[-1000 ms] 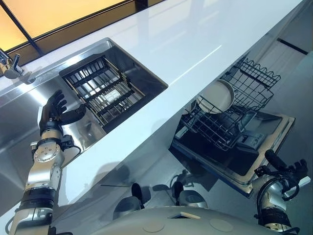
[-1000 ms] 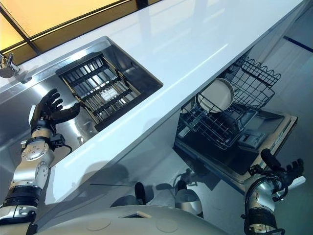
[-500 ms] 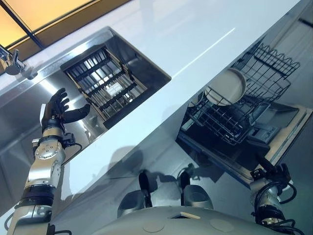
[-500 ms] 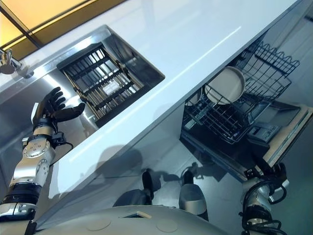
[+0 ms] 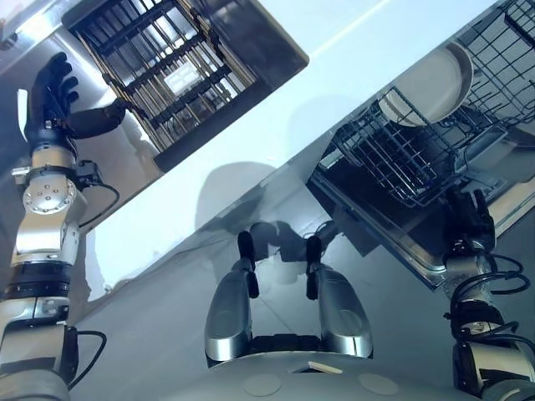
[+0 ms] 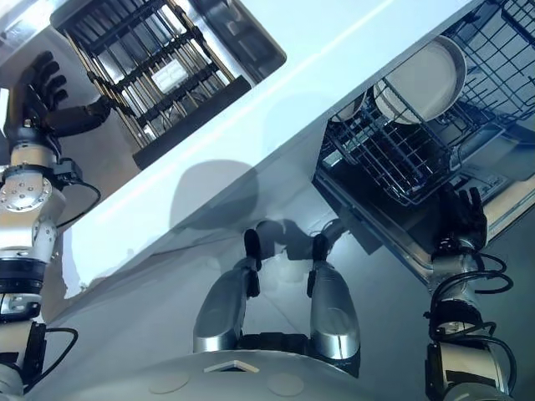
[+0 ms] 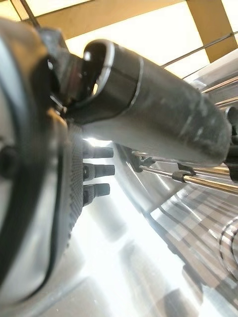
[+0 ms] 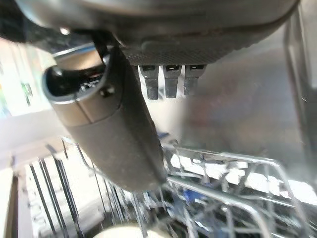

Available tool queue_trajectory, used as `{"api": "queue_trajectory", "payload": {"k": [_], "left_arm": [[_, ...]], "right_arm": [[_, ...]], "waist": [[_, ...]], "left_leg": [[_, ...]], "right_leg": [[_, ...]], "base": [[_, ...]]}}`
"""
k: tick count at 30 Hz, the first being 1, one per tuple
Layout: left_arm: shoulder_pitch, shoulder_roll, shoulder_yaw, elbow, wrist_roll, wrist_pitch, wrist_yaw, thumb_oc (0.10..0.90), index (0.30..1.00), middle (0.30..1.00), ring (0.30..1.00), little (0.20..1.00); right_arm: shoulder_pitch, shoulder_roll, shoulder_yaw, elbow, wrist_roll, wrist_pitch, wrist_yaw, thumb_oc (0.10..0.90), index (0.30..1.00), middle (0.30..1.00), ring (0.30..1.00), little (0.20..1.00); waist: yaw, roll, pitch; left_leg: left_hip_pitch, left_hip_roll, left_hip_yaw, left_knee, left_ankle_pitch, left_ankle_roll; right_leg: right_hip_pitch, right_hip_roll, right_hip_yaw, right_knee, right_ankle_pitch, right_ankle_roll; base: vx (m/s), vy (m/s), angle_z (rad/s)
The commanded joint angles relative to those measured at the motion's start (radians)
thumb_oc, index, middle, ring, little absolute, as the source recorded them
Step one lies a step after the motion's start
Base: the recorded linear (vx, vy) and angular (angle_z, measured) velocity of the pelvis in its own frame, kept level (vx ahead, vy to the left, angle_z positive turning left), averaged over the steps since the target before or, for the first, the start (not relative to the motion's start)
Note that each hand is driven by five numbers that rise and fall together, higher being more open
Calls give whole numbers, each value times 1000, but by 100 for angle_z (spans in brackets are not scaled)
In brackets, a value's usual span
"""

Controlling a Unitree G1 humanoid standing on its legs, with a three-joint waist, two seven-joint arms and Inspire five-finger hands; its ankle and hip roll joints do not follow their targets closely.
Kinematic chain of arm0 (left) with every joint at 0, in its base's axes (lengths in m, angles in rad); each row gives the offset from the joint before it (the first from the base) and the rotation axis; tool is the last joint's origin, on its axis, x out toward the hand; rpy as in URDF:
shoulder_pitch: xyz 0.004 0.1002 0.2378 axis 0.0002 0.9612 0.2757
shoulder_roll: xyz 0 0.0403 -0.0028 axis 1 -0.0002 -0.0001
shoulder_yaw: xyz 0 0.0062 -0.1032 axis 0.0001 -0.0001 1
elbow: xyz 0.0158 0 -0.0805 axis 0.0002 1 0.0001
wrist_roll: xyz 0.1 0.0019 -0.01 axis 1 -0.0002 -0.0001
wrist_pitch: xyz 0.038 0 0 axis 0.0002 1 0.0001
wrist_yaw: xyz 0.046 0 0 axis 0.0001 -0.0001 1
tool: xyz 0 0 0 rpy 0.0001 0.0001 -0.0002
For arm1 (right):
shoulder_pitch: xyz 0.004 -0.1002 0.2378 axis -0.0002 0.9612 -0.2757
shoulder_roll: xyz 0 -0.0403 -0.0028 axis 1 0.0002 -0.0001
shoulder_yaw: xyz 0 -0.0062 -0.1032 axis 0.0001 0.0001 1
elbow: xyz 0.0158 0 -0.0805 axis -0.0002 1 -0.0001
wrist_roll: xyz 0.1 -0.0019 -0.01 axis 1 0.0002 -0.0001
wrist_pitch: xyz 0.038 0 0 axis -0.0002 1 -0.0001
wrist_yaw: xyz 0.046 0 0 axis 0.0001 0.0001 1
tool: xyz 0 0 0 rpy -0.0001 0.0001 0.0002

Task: Pick up plates and place into dishwasher.

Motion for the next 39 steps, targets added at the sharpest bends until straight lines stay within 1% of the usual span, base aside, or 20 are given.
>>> {"api": "queue_trajectory", "payload": {"k": [1,3,4,7,10,12,15,16,18,19,21,23,26,28,29,34,35,37,38,39], "left_arm": [[-86,48,-26,-20,3,-80,4,800,900,900,900,900],[-91,47,-34,-19,6,-80,-7,800,900,900,900,900],[-90,36,-44,-22,15,-79,-17,800,900,900,900,900],[-80,18,-54,-13,25,-89,-36,800,900,900,900,900],[-79,1,-69,4,36,-89,-54,800,900,900,900,900],[-92,-8,-84,22,37,-83,-62,800,900,900,900,900],[-113,-10,-104,42,24,-66,-81,800,900,900,900,900],[-115,-10,-106,45,23,-65,-83,800,900,900,900,900],[-128,-13,-117,46,20,-43,-95,800,900,900,900,900],[-123,-13,-126,42,21,-39,-100,800,900,900,900,900],[-119,-12,-129,40,18,-36,-111,800,900,900,900,900],[-106,-11,-126,32,15,-36,-118,800,900,900,900,900],[-90,-4,-120,2,6,-26,-112,800,900,900,900,900],[-75,-6,-113,-19,4,-25,-105,800,900,900,900,900],[-69,-8,-109,-27,5,-27,-100,800,900,900,900,900],[-3,-28,-68,-96,16,-18,-62,800,900,900,900,900],[20,-34,-49,-109,22,-20,-54,800,900,900,900,900],[63,-44,-17,-130,23,-30,-40,800,900,900,900,900],[95,-57,10,-138,32,-44,-34,800,900,900,900,900],[108,-62,16,-140,33,-51,-32,800,900,900,900,900]], "right_arm": [[-133,-48,138,-190,23,13,237,800,900,900,900,900],[-162,-45,162,-216,58,26,285,800,900,900,900,900],[-200,-29,193,-269,94,37,330,800,900,900,900,900],[-275,0,248,-370,155,64,388,800,900,900,900,900],[-382,37,297,-462,166,97,381,800,900,900,900,900],[-468,58,324,-488,143,96,321,800,900,900,900,900],[-580,78,335,-457,91,85,147,800,900,900,900,900],[-588,78,335,-452,84,89,128,800,900,900,900,900],[-629,76,343,-413,-12,102,19,800,900,900,900,900],[-633,61,355,-396,-52,128,-32,800,900,900,900,900],[-621,43,357,-368,-105,137,-89,800,900,900,900,900],[-587,23,344,-329,-125,183,-161,800,900,900,900,900],[-521,-7,329,-283,-183,208,-225,800,900,900,900,900],[-475,-24,314,-286,-277,205,-258,800,900,900,900,900],[-449,-41,308,-294,-349,209,-266,800,900,900,900,900],[-288,-119,267,-422,-722,223,-347,800,900,900,900,900],[-237,-137,247,-466,-767,229,-377,800,900,900,900,900],[-140,-149,183,-544,-766,220,-389,800,900,900,900,900],[-61,-136,129,-597,-768,189,-404,800,900,900,900,900],[-34,-129,111,-613,-773,175,-413,800,900,900,900,900]], "waist": [[32,-25,-67],[41,-25,-68],[53,-28,-70],[74,-31,-81],[94,-31,-95],[107,-32,-104],[125,-27,-126],[126,-27,-128],[136,-25,-141],[140,-26,-148],[143,-27,-155],[142,-30,-159],[133,-31,-160],[124,-34,-160],[116,-37,-159],[74,-51,-168],[62,-55,-171],[42,-59,-174],[23,-60,-174],[18,-61,-176]], "left_leg": [[-104,-54,-16,122,-90,-1],[-106,-51,-21,123,-84,-1],[-103,-51,-28,133,-92,-1],[-96,-54,-41,136,-93,0],[-91,-57,-51,135,-87,-1],[-83,-62,-55,139,-94,-2],[-75,-66,-64,134,-87,-3],[-74,-66,-64,133,-87,-3],[-63,-69,-66,123,-84,-2],[-53,-70,-65,109,-79,-1],[-33,-71,-63,82,-73,0],[-6,-73,-64,46,-66,1],[27,-76,-54,-11,-54,5],[42,-79,-46,-34,-52,10],[50,-81,-39,-43,-52,12],[89,-90,-3,-76,-55,26],[96,-93,6,-81,-58,29],[108,-94,23,-85,-64,36],[119,-95,34,-90,-70,42],[123,-95,37,-91,-72,44]], "right_leg": [[-17,34,-51,154,-164,-37],[-15,34,-58,159,-165,-41],[-4,31,-62,169,-178,-45],[12,31,-69,167,-183,-49],[30,35,-73,154,-178,-52],[45,35,-72,150,-184,-53],[64,37,-76,134,-176,-53],[66,38,-76,132,-175,-53],[82,39,-76,121,-174,-53],[92,41,-74,113,-173,-51],[109,43,-74,96,-169,-46],[125,47,-71,74,-161,-39],[135,50,-66,42,-147,-28],[136,50,-60,25,-137,-22],[133,49,-56,17,-130,-17],[133,44,-27,-18,-92,7],[132,43,-19,-24,-85,13],[129,42,-6,-27,-80,21],[127,41,5,-27,-79,26],[126,41,9,-26,-79,28]], "base": [[86,-80,7],[69,-44,10],[101,-20,14],[118,-3,12],[101,25,9],[107,38,8],[97,53,9],[89,54,7],[101,84,14],[103,89,13],[89,64,8],[59,54,12],[-26,73,17],[-70,95,10],[-80,112,1],[-67,132,-12],[-73,140,-23],[-88,144,-25],[-79,126,-23],[-96,141,-28]]}}
